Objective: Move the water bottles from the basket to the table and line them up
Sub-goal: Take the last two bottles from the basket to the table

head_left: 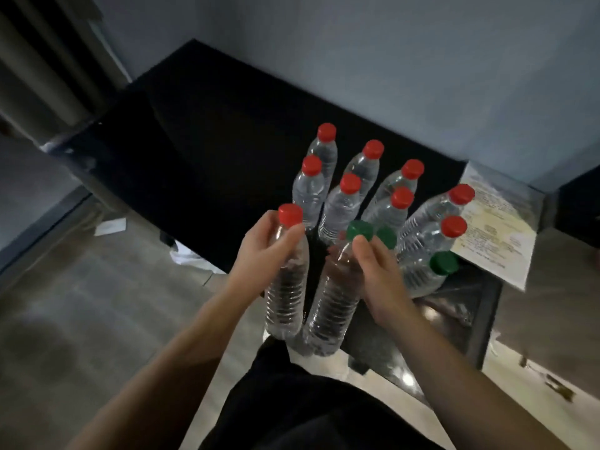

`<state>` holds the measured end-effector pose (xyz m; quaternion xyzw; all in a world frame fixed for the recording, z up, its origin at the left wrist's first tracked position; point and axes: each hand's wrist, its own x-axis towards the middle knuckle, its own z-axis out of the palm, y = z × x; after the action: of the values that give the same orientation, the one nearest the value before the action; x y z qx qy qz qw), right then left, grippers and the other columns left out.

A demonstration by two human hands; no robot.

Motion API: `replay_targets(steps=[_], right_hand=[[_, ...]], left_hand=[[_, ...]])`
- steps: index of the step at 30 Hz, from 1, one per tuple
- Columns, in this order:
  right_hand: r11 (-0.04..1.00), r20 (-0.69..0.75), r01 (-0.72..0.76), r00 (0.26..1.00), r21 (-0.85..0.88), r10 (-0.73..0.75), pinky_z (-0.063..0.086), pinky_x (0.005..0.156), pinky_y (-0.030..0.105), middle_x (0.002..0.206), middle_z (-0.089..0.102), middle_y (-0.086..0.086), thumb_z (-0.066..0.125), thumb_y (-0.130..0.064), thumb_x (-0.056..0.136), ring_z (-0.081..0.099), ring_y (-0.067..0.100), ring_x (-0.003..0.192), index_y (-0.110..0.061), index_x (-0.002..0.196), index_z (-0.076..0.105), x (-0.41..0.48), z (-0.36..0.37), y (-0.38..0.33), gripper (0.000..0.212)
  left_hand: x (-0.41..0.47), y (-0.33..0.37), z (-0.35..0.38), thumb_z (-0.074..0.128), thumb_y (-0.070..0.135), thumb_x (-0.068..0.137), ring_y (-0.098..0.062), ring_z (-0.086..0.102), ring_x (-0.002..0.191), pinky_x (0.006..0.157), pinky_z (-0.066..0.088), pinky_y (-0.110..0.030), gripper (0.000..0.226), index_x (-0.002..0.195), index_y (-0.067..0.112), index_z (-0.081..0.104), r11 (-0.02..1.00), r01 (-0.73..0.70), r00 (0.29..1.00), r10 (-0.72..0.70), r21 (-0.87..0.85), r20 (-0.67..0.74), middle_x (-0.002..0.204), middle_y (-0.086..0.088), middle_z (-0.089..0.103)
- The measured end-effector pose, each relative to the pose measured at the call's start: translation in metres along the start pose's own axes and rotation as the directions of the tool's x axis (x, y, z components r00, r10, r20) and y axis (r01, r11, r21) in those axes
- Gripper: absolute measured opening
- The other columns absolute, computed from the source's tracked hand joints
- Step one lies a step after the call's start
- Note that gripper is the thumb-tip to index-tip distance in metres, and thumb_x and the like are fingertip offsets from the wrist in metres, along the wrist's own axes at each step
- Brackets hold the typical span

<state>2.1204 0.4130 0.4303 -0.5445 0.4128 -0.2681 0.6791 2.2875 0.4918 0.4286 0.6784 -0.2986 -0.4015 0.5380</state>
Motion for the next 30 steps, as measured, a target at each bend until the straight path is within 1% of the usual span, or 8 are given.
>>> replay_targets(steps=[2,5,8,11,13,21,24,30], right_hand=[[0.996,-0.035,0.068,0.997,-0.064,-0.070,0.048,0.079,0.013,0.089,0.070,-0.017,0.055,-0.045,0.087,0.064,-0.001,0.088,-0.031,0.094,0.067,0.003,0.011,-0.002,0.020],[0.973,-0.082,0.135,0.985,-0.187,-0.153,0.045,0.079,0.009,0.091,0.066,-0.008,0.057,-0.040,0.091,0.060,-0.002,0.086,-0.031,0.099,0.061,0.005,0.020,-0.003,0.013],[0.948,-0.084,0.172,0.976,-0.268,-0.201,0.043,0.076,0.007,0.090,0.063,-0.010,0.059,-0.031,0.093,0.059,-0.005,0.085,-0.030,0.101,0.056,0.009,0.027,-0.002,0.009],[0.895,-0.066,0.206,0.966,-0.396,-0.251,0.040,0.070,0.008,0.081,0.059,-0.022,0.061,-0.027,0.093,0.058,-0.004,0.078,-0.032,0.099,0.055,0.016,0.032,0.001,0.010],[0.861,-0.078,0.205,0.959,-0.466,-0.271,0.038,0.068,0.007,0.078,0.057,-0.020,0.063,-0.022,0.093,0.056,-0.008,0.076,-0.027,0.100,0.056,0.021,0.035,0.004,0.011],[0.865,-0.208,0.146,0.939,-0.480,-0.274,0.045,0.086,0.015,0.105,0.063,-0.006,0.061,-0.023,0.094,0.059,0.001,0.099,-0.023,0.120,0.054,0.036,0.041,0.024,0.027],[0.858,-0.240,0.148,0.924,-0.492,-0.297,0.041,0.085,0.011,0.104,0.061,-0.005,0.060,-0.021,0.094,0.057,0.000,0.098,-0.023,0.119,0.052,0.041,0.044,0.025,0.027],[0.807,-0.276,0.153,0.890,-0.571,-0.364,0.037,0.081,0.011,0.099,0.054,-0.001,0.062,-0.021,0.092,0.052,0.004,0.091,-0.013,0.114,0.054,0.048,0.047,0.025,0.024]], left_hand=[[0.016,0.002,-0.010,0.065,0.030,0.089,0.001,0.063,0.073,0.065,0.049,-0.015,0.010,0.096,0.026,0.060,0.992,-0.051,0.997,0.044,0.119,0.063,0.080,0.013,0.065],[0.036,0.001,-0.020,0.068,0.035,0.085,-0.004,0.062,0.089,0.080,0.052,-0.026,0.016,0.099,0.031,0.061,0.954,-0.122,0.988,0.090,0.272,0.127,0.097,0.008,0.063],[0.050,-0.003,-0.026,0.069,0.037,0.082,-0.004,0.060,0.095,0.087,0.052,-0.031,0.024,0.103,0.031,0.061,0.944,-0.162,0.977,0.111,0.288,0.184,0.103,0.011,0.061],[0.060,-0.005,-0.027,0.071,0.035,0.081,-0.001,0.060,0.098,0.088,0.053,-0.030,0.024,0.104,0.032,0.062,0.929,-0.215,0.957,0.140,0.300,0.253,0.104,0.013,0.062],[0.065,-0.005,-0.026,0.071,0.032,0.082,-0.001,0.060,0.097,0.087,0.053,-0.028,0.024,0.105,0.031,0.063,0.918,-0.242,0.947,0.153,0.313,0.284,0.104,0.012,0.062],[0.080,-0.008,-0.026,0.070,0.026,0.085,0.009,0.055,0.099,0.081,0.042,-0.010,0.029,0.108,0.037,0.056,0.898,-0.280,0.929,0.165,0.339,0.331,0.107,0.019,0.057],[0.087,-0.009,-0.024,0.070,0.030,0.084,0.011,0.051,0.102,0.081,0.038,-0.007,0.031,0.110,0.037,0.054,0.872,-0.311,0.920,0.176,0.378,0.350,0.111,0.022,0.050],[0.095,-0.011,-0.025,0.069,0.033,0.085,0.007,0.049,0.103,0.083,0.038,-0.010,0.033,0.114,0.033,0.055,0.840,-0.347,0.902,0.177,0.417,0.394,0.118,0.014,0.047]])
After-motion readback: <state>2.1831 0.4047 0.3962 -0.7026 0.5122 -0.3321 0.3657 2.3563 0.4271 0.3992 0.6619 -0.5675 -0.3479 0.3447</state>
